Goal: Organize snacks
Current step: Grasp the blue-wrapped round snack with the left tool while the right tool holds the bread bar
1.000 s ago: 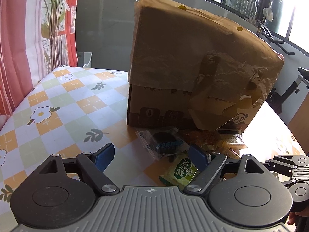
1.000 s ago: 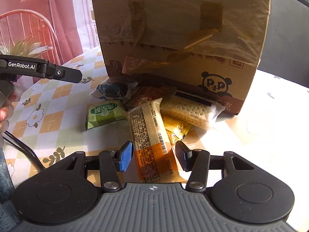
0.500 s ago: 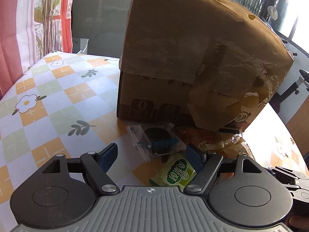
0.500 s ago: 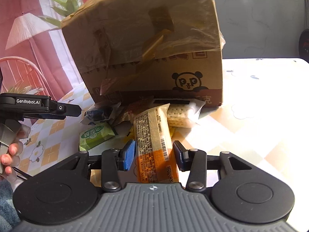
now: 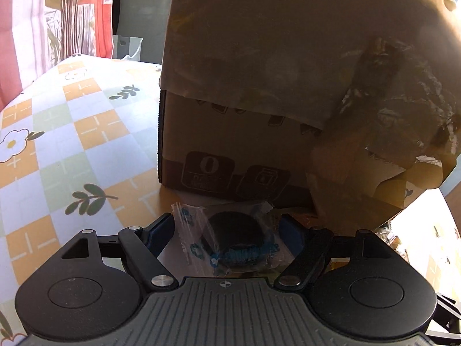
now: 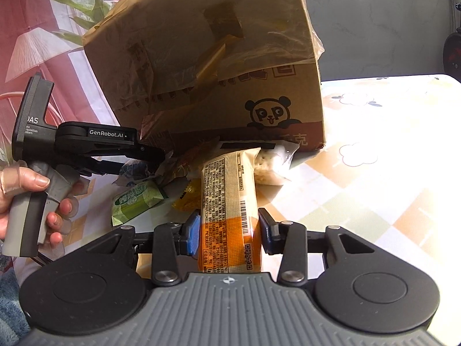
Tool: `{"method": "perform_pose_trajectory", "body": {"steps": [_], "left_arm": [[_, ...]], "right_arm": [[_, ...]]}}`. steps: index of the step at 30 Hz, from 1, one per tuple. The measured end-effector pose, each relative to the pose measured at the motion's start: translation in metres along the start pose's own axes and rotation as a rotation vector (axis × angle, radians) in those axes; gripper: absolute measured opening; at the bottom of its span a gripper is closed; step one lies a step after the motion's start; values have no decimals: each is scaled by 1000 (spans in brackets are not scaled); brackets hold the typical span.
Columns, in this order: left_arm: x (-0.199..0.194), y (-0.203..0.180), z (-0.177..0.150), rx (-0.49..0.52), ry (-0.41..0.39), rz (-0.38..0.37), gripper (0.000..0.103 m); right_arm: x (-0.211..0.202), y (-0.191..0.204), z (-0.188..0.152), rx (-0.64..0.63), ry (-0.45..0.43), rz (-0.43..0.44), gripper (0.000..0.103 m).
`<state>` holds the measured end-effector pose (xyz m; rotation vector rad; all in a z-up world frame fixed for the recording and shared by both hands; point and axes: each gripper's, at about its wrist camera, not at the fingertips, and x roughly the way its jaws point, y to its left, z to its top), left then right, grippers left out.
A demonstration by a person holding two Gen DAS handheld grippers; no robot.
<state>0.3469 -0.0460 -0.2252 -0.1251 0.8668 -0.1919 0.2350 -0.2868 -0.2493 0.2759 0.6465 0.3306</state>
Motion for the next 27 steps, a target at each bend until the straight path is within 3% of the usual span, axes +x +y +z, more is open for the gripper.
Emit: {"method": "perform_pose_trajectory", "body": {"steps": [2, 4, 7, 16, 27], "left_arm": [[-1, -4, -3, 36, -6, 20, 74], [-5, -4, -8, 47, -12, 16, 61], [-13, 1, -14, 54, -13, 10, 55], [-42, 20, -42, 17, -24, -1, 54], [-47, 14, -59, 126, -44, 25, 58]], "right_arm": [[-1, -1, 0, 2, -1, 3, 42], [-2, -2, -1, 4, -2, 7, 43], [-1, -2, -1, 1, -2, 5, 43], [-1, 1, -1, 1, -4, 4, 43], [-1, 3, 0, -1, -3, 3, 43]]}}
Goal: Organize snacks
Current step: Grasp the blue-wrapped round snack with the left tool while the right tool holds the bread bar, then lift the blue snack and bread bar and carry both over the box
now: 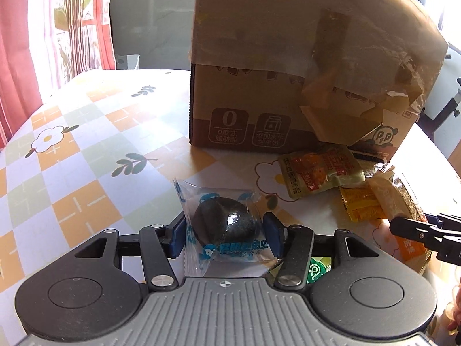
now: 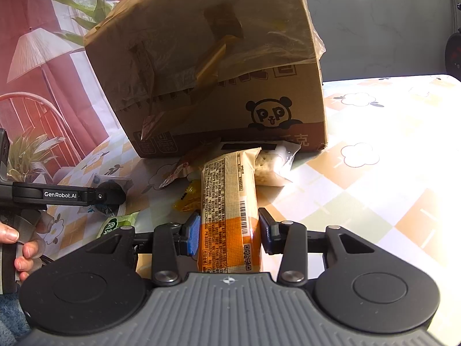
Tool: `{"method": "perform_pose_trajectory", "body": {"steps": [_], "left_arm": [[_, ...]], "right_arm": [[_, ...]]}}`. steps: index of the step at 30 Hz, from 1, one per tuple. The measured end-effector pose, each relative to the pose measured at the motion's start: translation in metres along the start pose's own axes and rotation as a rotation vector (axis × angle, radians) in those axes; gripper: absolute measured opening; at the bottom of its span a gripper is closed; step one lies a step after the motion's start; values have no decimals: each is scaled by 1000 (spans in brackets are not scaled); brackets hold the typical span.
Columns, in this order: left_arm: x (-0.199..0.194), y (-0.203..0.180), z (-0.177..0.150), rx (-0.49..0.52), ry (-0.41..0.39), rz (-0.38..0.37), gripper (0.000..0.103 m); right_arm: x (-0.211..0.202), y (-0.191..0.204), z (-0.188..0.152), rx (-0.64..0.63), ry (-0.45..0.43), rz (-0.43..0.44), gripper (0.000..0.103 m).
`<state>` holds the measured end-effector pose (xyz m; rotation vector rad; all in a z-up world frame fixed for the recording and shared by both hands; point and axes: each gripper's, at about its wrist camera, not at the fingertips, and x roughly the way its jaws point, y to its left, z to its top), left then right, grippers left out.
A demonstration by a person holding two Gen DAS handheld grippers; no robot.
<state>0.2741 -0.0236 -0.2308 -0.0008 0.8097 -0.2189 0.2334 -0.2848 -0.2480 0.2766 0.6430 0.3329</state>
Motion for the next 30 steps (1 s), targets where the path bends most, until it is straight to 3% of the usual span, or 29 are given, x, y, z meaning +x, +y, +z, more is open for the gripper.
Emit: {"method": "perform_pose_trajectory", "body": {"steps": [8, 15, 19, 25, 30], "left_arm": [[-15, 0, -4, -15, -10, -43, 47], [-40, 5, 5, -39, -107, -74, 47], [-56, -4, 15, 5, -175, -49, 47], [-94, -14, 45, 58, -304, -99, 47], [-116, -24, 83, 96, -396, -147, 47]], "right_arm": [[-6, -4, 3, 61, 7, 11, 42], [-31, -5, 18, 87, -74, 10, 42], [-44, 3, 27, 54, -115, 22, 42], [-68, 13, 52, 45, -199, 55, 42], [-90, 23, 93, 9, -299, 88, 42]]}}
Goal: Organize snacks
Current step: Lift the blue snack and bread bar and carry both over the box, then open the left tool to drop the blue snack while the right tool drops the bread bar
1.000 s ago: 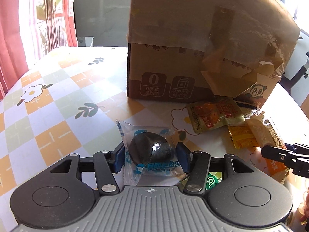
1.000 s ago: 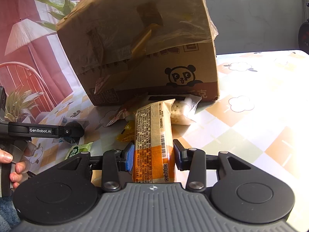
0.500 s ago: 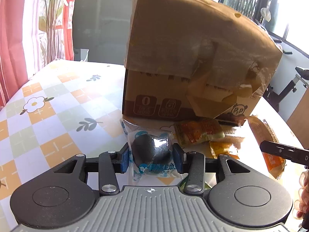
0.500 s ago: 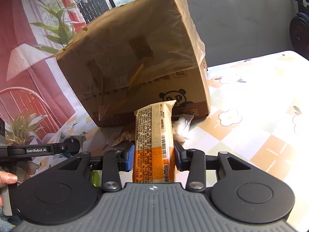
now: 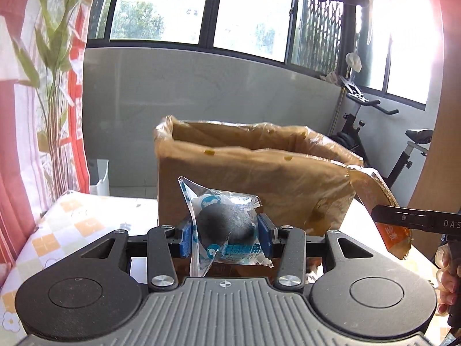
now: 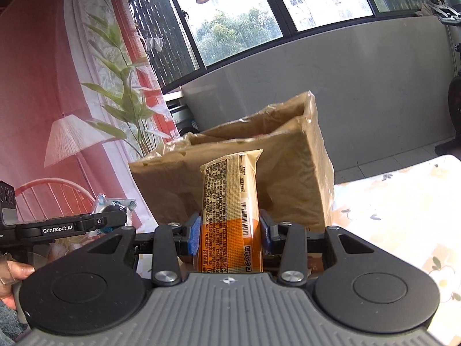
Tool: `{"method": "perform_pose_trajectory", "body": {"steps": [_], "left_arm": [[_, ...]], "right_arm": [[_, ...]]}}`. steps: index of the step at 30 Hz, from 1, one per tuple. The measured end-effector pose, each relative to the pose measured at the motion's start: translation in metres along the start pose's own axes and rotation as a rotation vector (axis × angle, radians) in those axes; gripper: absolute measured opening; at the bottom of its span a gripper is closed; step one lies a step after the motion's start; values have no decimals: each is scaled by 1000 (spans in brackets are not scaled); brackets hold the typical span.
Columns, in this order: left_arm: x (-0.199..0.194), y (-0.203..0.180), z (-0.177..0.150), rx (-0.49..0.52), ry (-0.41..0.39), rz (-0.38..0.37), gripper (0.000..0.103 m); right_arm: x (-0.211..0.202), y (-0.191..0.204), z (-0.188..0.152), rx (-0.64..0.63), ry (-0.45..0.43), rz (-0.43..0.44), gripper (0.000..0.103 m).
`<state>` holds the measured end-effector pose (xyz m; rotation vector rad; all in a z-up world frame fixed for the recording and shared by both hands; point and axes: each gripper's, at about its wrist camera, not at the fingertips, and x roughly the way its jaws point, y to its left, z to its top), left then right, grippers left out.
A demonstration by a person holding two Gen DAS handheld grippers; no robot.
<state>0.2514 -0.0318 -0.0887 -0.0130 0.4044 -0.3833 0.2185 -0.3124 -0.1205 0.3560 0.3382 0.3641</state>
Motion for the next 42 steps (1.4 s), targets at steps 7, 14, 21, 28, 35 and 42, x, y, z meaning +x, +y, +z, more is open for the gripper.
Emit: {"method": "perform_pose_trajectory", "body": {"steps": [7, 14, 21, 28, 35, 42], "left_arm": [[23, -9, 61, 42, -95, -48, 47], [87, -9, 99, 40, -65, -9, 47], [135, -8, 104, 24, 0, 34, 64], [124, 0, 97, -12, 9, 50, 81], [96, 12, 86, -44, 42, 47, 88], [59, 16, 70, -46, 25, 21, 88]], "right_arm": [[25, 7, 71, -15, -47, 11, 42], [87, 8, 113, -171, -59, -90, 42], [134, -18, 103, -172, 18, -219, 46], [118, -4, 95, -275, -7, -174, 74], [102, 5, 93, -236, 9, -144, 84], [87, 16, 83, -254, 15, -104, 84]]}}
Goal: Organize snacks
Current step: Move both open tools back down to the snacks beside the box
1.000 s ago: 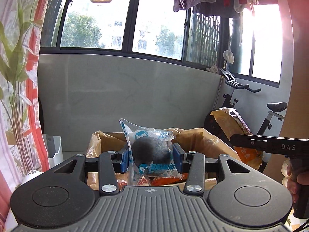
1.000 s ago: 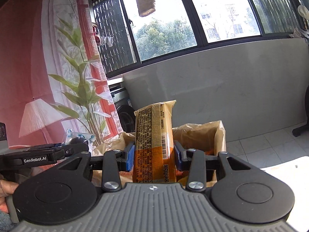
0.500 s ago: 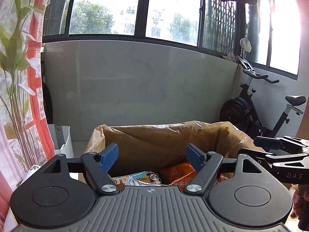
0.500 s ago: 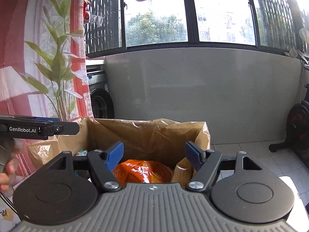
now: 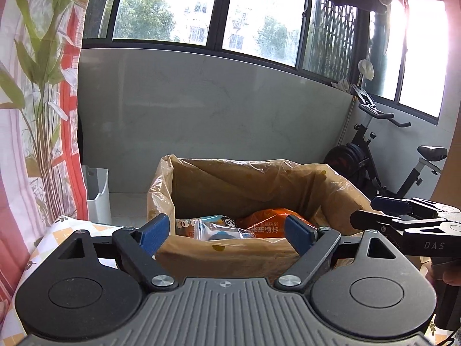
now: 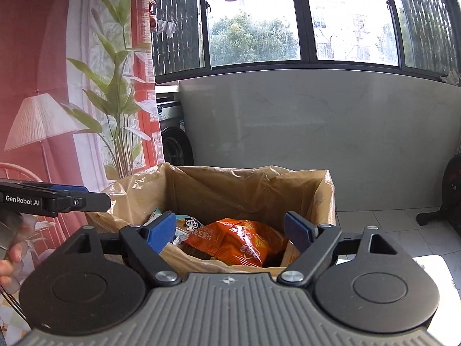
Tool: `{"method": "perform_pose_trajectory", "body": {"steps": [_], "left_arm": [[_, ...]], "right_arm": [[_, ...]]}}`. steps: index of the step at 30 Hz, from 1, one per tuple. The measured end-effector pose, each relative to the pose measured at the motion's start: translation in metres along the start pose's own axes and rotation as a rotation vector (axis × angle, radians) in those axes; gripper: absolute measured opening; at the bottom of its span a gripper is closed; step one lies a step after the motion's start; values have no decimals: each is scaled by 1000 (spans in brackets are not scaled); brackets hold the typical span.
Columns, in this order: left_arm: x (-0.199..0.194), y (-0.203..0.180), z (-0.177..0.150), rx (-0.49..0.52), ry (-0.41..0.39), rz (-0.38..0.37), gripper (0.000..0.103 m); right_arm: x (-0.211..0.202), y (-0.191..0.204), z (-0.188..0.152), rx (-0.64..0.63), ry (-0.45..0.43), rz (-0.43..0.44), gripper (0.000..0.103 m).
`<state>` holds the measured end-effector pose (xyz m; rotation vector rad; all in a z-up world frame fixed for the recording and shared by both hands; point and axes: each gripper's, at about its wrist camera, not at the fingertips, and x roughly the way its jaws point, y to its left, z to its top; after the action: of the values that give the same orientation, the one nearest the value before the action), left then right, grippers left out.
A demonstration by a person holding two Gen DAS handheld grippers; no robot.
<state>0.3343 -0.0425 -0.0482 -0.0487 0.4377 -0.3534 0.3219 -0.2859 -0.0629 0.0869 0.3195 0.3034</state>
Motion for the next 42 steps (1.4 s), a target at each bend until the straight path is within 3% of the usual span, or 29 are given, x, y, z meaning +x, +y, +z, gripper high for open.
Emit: {"method": "perform_pose_trajectory", "body": {"steps": [18, 30, 42], "left_arm": [[-49, -1, -47, -70, -35, 19, 88], [-39, 1, -95, -122, 66, 51, 88], [-36, -2, -116, -128, 100, 64, 88]], "right_arm": [[-40, 8, -36, 66, -17, 18, 84], [-51, 3, -82, 77, 58, 3, 84], [-54, 4, -112, 84, 129, -6, 84]]}}
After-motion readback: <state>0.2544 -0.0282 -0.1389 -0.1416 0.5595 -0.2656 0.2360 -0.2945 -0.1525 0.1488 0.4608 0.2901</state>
